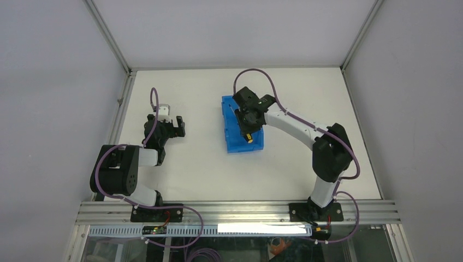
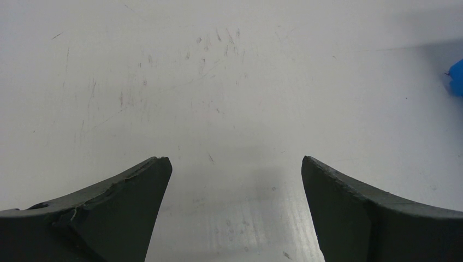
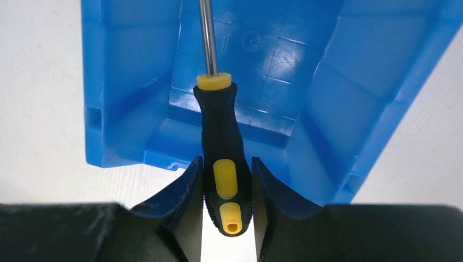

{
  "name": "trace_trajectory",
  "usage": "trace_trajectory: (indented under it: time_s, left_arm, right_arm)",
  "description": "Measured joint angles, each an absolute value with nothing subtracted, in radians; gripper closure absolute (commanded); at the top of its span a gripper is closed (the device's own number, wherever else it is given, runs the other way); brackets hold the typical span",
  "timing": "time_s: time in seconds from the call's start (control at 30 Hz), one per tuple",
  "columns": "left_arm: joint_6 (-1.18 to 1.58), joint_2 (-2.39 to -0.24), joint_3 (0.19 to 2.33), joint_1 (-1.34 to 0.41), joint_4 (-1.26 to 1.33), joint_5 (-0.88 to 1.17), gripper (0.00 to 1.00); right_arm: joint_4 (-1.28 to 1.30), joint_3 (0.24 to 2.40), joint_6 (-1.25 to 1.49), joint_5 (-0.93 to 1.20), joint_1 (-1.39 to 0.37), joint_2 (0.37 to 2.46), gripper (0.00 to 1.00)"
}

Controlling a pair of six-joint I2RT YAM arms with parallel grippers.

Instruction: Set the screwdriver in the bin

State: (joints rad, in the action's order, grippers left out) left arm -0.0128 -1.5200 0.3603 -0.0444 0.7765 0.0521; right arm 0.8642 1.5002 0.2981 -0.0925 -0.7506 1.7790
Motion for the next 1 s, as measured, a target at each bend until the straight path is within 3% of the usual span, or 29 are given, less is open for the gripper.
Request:
trace_trajectory:
  time_s: [0.27,0.43,0.63,0.7,1.0]
  left_arm:
    - [-0.013,-1.520,0.360,-0.044,0.776,0.052,0.01]
    - [-0.013,-1.520,0.360,-0.044,0.776,0.052,0.01]
    - [-0.013,-1.520,0.360,-0.044,0.776,0.052,0.01]
    - [-0.013,-1.520,0.360,-0.044,0.776,0.052,0.01]
    - [-0.013,-1.520,0.360,-0.044,0.776,0.052,0.01]
  right_arm:
    - [0.788,1.464,0.307,-0.119,-0.758,1.831,0.90]
    - [0.766,1.464,0.310,-0.147,-0.758,1.918,0.80]
    - [0.760,1.464,0.320,-0.152,-0.758,1.963,0.48]
    - [0.760,1.473,0.326,-0.150,-0.758,1.963,0.41]
    - [0.805,1.637,0.324,-0.166,-0.758,1.956,0.37]
